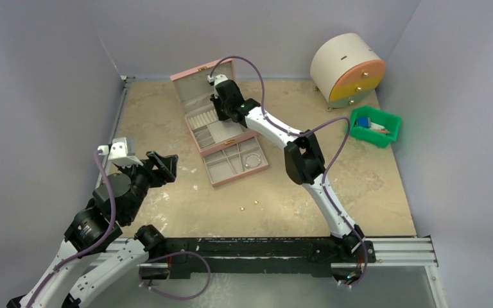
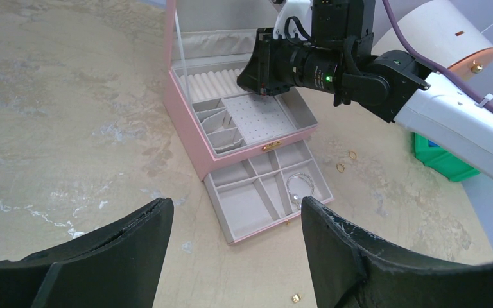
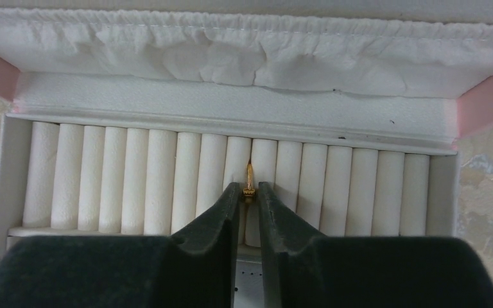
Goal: Organize the mixed jewelry
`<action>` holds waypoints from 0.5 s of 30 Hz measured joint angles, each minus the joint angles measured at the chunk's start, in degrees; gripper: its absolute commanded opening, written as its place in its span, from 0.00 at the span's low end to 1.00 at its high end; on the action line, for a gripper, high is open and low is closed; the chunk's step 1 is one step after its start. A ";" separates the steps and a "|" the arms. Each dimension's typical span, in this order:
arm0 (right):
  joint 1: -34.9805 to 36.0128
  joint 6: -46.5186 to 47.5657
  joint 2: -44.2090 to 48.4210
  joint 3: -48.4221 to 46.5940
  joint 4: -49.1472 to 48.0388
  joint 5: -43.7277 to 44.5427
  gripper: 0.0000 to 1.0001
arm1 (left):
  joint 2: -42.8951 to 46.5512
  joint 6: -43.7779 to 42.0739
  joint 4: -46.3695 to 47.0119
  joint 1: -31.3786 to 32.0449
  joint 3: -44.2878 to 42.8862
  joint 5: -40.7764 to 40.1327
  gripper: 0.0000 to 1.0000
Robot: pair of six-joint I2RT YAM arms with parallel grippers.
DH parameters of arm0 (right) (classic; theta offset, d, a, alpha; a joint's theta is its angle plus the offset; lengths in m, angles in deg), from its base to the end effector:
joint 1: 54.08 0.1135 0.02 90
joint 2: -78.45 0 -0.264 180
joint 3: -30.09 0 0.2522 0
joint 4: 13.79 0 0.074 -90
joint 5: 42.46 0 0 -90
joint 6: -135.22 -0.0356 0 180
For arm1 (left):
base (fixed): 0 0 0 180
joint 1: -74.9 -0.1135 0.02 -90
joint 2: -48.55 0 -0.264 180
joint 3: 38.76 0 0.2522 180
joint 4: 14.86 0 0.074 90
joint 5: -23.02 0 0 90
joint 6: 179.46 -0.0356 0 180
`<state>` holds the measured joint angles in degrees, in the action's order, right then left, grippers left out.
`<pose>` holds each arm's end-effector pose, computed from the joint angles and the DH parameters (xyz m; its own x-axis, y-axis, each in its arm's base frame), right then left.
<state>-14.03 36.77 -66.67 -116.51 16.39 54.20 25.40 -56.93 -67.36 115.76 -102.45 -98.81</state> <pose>0.4502 0.3730 0.2185 -0.4461 -0.1843 -0.8758 -0.5011 0.8622 0.0738 0.0659 -0.0322 0.3596 -0.2212 -0.4127 -0.8836 0.0553 0.8992 -0.4339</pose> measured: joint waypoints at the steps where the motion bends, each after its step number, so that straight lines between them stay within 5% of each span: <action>1: 0.00 -0.09 0.00 0.00 -0.09 -0.04 0.24 | 0.00 0.00 -0.02 -0.04 0.00 0.00 0.73; 15: 0.00 -1.64 3.30 3.78 -1.44 -0.66 0.37 | -0.13 0.00 0.00 -0.72 0.00 0.00 0.73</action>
<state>-14.03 35.13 -63.37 -112.73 14.95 53.54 25.27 -56.93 -67.36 115.04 -102.45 -98.81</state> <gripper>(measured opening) 0.356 0.727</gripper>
